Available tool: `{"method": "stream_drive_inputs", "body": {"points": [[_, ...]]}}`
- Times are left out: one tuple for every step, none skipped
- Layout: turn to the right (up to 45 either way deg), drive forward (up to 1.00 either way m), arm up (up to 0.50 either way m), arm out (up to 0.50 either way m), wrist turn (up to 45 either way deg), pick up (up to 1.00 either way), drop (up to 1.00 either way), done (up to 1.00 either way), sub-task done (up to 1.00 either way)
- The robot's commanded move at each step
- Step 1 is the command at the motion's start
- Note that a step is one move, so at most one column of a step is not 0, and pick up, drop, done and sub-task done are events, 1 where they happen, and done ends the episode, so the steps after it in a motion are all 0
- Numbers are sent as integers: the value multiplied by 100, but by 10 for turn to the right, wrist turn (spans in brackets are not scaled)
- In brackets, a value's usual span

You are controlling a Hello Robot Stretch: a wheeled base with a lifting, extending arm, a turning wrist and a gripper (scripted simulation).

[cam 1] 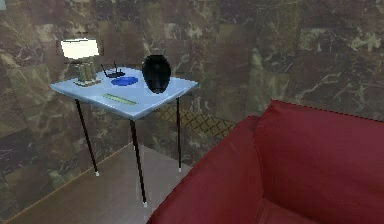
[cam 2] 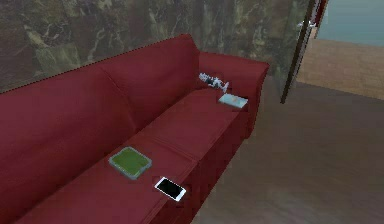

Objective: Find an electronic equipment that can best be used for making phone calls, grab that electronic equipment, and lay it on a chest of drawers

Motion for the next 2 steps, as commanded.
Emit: {"method": "stream_drive_inputs", "body": {"points": [[0,0,50,0,0,0,0,0,0],[0,0,10,0,0,0,0,0,0]]}}
